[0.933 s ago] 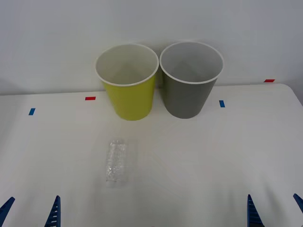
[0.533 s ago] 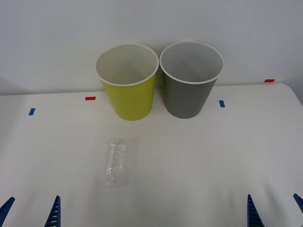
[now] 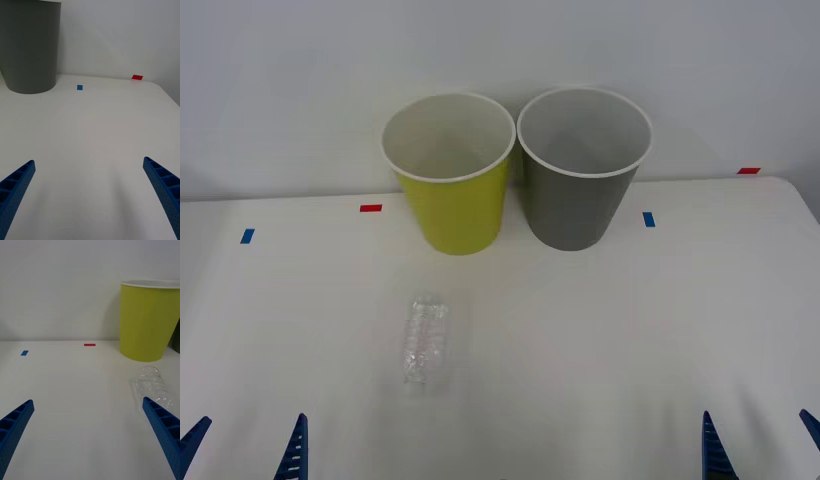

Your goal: Put cans in the gray bin and PET bottles in the light green bin.

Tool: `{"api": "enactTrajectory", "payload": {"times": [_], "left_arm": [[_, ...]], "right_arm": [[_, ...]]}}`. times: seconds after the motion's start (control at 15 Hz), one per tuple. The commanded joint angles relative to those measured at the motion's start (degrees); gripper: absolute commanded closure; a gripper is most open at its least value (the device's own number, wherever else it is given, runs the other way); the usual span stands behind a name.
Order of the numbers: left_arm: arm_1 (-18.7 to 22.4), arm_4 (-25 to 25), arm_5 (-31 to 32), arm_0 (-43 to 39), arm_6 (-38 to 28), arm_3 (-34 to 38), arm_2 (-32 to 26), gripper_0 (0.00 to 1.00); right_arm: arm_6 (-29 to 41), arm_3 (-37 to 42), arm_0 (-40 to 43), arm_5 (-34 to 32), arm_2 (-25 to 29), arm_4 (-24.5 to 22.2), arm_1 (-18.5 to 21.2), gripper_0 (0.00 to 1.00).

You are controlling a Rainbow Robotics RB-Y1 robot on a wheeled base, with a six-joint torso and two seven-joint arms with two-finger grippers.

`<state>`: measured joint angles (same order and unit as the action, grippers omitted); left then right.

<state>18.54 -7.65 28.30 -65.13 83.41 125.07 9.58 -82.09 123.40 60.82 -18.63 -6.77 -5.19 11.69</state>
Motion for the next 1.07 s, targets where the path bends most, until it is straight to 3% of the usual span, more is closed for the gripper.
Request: {"api": "enactTrajectory", "payload": {"times": [0.07,0.93,1.07], "left_arm": [[0.0,0.0,0.0,0.0,0.0,0.0,0.0,0.00],[0.0,0.0,0.0,0.0,0.0,0.0,0.0,0.00],[0.4,0.1,-0.9,1.1,0.1,-2.8,-0.4,0.00]], "right_arm": [[0.0,0.0,0.0,0.0,0.0,0.0,0.0,0.00],[0.0,0.0,0.0,0.0,0.0,0.0,0.0,0.00],[0.0,0.0,0.0,0.0,0.0,0.0,0.0,0.00]]}}
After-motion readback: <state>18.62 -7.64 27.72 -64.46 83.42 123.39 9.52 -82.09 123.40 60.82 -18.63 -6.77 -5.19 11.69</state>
